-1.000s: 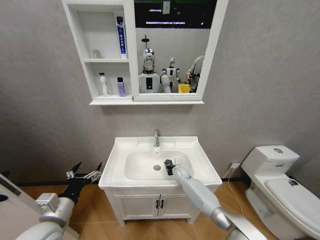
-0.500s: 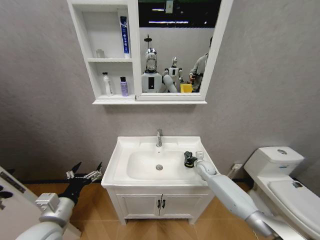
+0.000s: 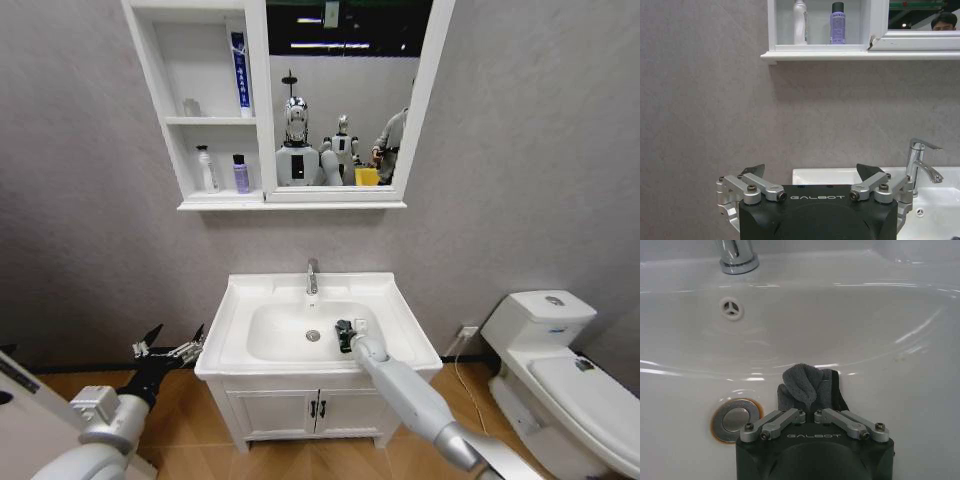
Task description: Move facial cleanser and shampoo from washbasin to cabinet, then wipe washbasin with towel.
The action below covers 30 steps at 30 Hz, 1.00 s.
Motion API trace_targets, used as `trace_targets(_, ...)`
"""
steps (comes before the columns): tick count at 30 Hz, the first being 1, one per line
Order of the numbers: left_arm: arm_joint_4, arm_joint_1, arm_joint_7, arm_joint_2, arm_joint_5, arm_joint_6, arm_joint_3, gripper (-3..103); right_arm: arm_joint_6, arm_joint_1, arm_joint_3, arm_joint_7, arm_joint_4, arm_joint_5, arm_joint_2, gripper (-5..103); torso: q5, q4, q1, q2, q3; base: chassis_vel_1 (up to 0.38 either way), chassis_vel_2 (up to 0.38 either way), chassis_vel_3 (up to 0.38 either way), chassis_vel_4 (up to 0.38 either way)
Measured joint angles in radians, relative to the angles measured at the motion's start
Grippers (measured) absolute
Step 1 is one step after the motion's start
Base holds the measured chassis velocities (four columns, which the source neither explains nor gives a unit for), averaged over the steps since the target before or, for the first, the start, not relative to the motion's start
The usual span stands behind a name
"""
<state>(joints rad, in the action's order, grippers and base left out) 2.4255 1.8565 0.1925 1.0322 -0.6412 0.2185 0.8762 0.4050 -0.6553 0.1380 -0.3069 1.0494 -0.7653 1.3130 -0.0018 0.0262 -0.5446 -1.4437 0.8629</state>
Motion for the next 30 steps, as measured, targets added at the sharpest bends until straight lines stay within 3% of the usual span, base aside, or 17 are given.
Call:
trace_targets(4, 0.000, 0.000, 0.000, 0.000, 0.000, 0.000, 0.000, 100, -0.012, 0.036, 0.016, 0.036, -0.071, -0.030, 0.057, 3, 0.0013, 0.0005, 0.000, 0.000, 0.000, 0.000, 0.000, 0.000, 0.000)
trace_targets(11, 0.000, 0.000, 0.000, 0.000, 0.000, 0.000, 0.000, 100, 0.022, 0.089, 0.052, 0.045, -0.105, -0.205, 0.121, 3, 0.0025, 0.0017, 0.000, 0.002, 0.002, 0.000, 0.000, 0.000, 0.000)
trace_targets(16, 0.000, 0.000, 0.000, 0.000, 0.000, 0.000, 0.000, 100, 0.038, 0.108, 0.060, 0.055, -0.101, -0.266, 0.143, 3, 0.0023, 0.0002, 0.000, 0.001, 0.002, 0.000, 0.000, 0.000, 0.000)
trace_targets(22, 0.000, 0.000, 0.000, 0.000, 0.000, 0.000, 0.000, 100, 0.015, 0.127, 0.045, 0.138, -0.114, -0.313, 0.180, 3, 0.0020, 0.0000, 0.000, 0.001, 0.001, 0.000, 0.000, 0.000, 0.000)
trace_targets(26, 0.000, 0.000, 0.000, 0.000, 0.000, 0.000, 0.000, 100, 0.019, 0.129, 0.027, 0.107, -0.128, -0.285, 0.174, 3, 0.0022, -0.0003, 0.000, 0.001, 0.001, 0.000, 0.000, 0.000, 0.000)
trace_targets(30, 0.000, 0.000, 0.000, 0.000, 0.000, 0.000, 0.000, 100, 0.049, 0.105, 0.011, 0.029, -0.088, -0.235, 0.089, 3, 0.0020, 0.0006, 0.000, 0.001, 0.001, 0.000, 0.000, 0.000, 0.000)
